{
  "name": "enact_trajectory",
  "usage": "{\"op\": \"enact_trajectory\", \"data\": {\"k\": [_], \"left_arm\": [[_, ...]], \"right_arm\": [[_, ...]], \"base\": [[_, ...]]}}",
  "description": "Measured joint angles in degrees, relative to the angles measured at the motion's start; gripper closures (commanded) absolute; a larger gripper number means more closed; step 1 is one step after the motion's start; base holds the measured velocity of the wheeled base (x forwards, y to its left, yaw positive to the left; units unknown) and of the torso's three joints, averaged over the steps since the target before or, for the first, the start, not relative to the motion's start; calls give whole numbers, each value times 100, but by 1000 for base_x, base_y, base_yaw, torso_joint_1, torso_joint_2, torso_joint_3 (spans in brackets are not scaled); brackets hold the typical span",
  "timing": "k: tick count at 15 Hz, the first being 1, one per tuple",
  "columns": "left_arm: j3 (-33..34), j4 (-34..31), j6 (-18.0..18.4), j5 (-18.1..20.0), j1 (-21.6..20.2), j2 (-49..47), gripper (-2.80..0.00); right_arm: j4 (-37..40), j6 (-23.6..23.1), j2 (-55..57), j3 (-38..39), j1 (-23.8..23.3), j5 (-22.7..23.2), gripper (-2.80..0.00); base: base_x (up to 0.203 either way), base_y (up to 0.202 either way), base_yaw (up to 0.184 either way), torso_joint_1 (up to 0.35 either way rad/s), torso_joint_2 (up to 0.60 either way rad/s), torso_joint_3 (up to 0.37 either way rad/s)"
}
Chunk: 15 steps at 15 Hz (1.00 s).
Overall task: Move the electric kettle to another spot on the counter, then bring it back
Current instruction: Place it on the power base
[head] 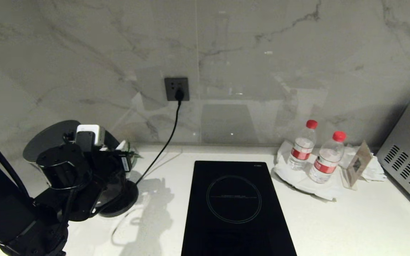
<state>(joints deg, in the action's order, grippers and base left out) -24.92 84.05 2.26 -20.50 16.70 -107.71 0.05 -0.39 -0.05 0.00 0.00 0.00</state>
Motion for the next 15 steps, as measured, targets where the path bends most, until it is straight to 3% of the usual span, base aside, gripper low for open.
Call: {"op": "enact_trajectory", "data": {"k": [8, 13, 15], "left_arm": [[-55, 88, -44, -14, 39, -475, 0], [-83, 306, -29, -101, 310, -937, 0], [-96, 319, -18, -308, 465, -1049, 0]], "right_arm": [[-5, -2, -1, 0, 0, 0, 0], [-5, -2, 0, 0, 0, 0, 0], [-4, -1, 0, 0, 0, 0, 0]], "base": [[0, 0, 0, 0, 0, 0], [0, 0, 0, 0, 0, 0], [0, 0, 0, 0, 0, 0]]}}
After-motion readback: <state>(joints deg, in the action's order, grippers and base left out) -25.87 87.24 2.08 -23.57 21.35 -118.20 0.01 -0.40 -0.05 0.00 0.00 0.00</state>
